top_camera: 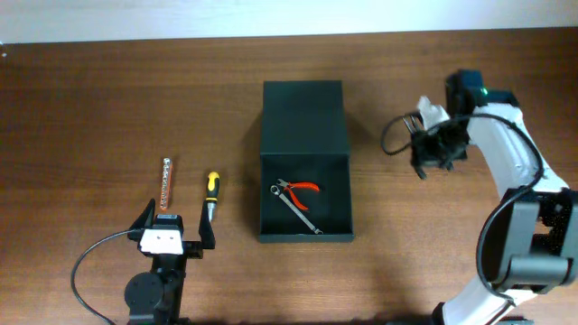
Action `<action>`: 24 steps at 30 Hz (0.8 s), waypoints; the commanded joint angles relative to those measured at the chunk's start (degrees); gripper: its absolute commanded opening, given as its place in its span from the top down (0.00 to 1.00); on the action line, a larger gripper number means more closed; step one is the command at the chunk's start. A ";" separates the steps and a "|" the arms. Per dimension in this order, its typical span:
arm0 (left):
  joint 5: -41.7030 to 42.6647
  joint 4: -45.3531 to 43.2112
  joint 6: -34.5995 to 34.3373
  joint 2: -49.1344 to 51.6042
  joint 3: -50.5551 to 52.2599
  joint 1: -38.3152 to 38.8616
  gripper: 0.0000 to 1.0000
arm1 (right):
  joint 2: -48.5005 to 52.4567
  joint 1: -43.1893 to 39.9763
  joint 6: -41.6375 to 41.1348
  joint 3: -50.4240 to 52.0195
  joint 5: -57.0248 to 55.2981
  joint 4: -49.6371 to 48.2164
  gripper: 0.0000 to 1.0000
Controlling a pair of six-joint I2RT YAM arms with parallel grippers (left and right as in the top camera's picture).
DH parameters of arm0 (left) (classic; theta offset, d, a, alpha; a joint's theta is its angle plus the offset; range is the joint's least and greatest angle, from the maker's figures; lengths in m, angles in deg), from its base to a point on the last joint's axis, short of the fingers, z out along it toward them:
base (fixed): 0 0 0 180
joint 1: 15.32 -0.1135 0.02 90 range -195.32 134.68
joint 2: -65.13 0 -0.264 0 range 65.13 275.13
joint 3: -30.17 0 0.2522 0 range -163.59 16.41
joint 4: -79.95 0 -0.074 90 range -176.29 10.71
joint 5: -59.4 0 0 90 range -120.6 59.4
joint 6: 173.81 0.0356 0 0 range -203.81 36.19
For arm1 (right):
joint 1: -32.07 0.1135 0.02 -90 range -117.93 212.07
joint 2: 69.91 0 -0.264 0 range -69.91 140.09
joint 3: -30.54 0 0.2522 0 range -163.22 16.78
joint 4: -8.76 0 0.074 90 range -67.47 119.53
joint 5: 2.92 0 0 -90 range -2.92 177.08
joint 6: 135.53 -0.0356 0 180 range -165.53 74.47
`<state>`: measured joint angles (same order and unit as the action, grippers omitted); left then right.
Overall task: Pack container
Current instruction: 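Carry the needle-nose pliers over the black box and lower inside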
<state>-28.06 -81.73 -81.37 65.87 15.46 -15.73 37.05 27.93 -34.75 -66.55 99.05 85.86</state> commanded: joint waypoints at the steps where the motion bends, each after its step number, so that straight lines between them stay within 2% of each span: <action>1: -0.39 0.02 0.87 -0.44 0.44 -0.13 0.01 | -0.42 5.05 0.98 -9.09 1.16 3.21 0.96; 10: -0.42 0.02 0.87 -0.44 0.44 -0.13 0.01 | -0.50 19.76 3.02 -26.32 0.96 17.90 0.96; 17: -0.39 0.02 0.87 -0.44 0.44 -0.13 0.01 | -0.50 31.12 5.03 -26.71 0.96 26.08 0.96; 24: -0.42 0.02 0.87 -0.44 0.44 -0.13 0.01 | -0.50 39.21 4.55 -26.71 1.40 25.29 0.96</action>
<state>-28.06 -81.73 -81.39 65.87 15.46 -15.73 37.18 64.74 -30.55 -92.48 99.27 111.87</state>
